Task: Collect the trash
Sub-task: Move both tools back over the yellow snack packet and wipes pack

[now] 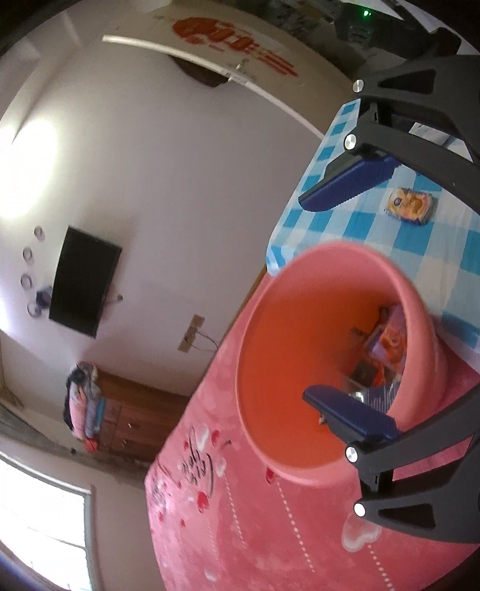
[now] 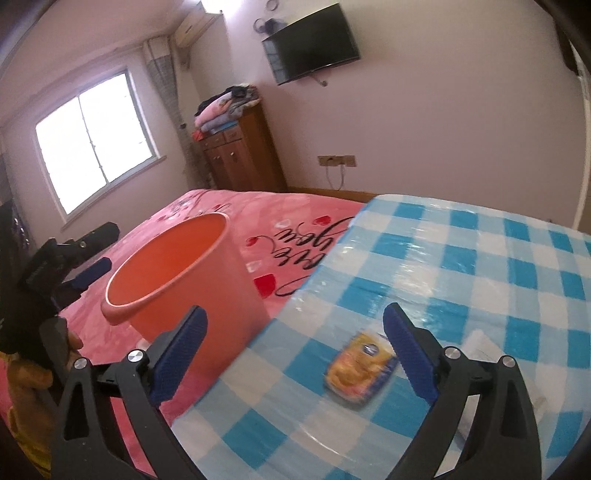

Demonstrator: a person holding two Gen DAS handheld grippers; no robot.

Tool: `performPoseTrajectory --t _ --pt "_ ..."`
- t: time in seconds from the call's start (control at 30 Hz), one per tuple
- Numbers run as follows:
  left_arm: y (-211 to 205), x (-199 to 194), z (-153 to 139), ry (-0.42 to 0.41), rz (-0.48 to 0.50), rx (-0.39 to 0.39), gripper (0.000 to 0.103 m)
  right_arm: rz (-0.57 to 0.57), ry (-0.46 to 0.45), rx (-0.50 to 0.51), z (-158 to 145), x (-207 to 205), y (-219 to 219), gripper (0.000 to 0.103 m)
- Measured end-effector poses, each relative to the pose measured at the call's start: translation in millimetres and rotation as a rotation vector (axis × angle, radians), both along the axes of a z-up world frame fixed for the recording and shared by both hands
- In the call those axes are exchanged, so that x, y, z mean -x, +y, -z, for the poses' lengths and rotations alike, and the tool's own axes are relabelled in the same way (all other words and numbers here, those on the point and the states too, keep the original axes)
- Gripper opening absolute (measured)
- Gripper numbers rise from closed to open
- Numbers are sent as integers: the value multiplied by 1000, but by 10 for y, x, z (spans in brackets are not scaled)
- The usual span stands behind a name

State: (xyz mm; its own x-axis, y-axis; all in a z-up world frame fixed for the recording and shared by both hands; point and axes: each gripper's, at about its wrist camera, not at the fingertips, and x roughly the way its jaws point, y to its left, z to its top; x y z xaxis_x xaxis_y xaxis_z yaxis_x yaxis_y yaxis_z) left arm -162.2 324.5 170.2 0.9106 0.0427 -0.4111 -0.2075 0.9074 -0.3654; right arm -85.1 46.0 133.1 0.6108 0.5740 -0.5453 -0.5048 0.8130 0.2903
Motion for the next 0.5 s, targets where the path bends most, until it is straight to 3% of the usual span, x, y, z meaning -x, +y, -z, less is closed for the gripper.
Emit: performPoseTrajectory --t 0.5 --pt "-786 -58 69 -69 156 -51 97 111 -78 -15 166 285 -671 98"
